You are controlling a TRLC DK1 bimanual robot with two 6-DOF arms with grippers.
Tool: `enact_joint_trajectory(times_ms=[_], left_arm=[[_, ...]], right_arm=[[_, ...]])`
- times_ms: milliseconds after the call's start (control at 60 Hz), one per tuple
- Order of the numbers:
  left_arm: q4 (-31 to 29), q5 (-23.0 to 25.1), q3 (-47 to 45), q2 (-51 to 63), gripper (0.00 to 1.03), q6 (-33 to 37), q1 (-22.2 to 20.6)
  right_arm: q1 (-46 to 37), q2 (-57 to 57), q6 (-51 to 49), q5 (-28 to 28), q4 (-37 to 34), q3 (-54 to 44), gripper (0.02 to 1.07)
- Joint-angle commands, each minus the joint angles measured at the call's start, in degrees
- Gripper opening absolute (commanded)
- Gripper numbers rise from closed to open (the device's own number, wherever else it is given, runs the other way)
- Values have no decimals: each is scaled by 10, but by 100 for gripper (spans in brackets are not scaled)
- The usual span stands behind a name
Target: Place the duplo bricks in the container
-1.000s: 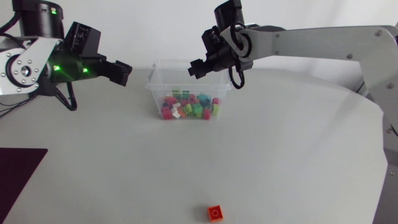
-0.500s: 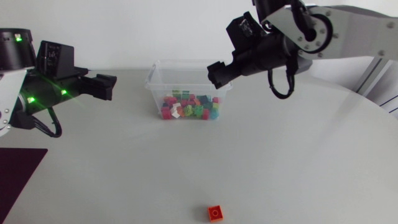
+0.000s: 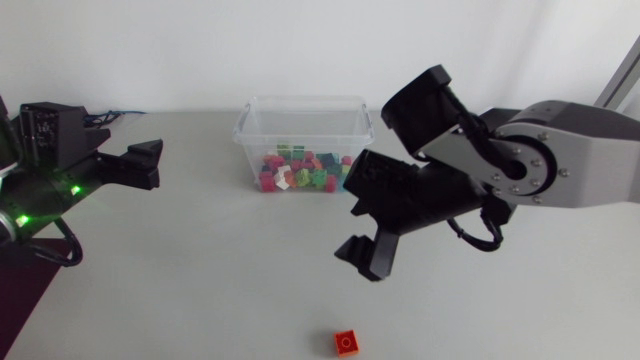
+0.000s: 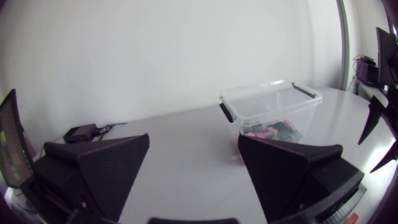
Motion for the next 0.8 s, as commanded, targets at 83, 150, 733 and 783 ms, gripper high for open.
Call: enact_joint_trajectory(times_ms=[83,150,733,783], left_arm=[[13,-12,-66,-70,99,-18,-10],[21,-12,-84,-91,99,-20,-10],[18,-12,-211,-273,98,-33,-2],[20,-12,-216,-281,97,-34,1]], right_arm=[[50,10,-111,-3,-69,-30,102],[66,24,-128,-3,-84,-34,102],[152,125,-122,54,-135,-32,102],[156,133,-118,57,-134,-32,102]])
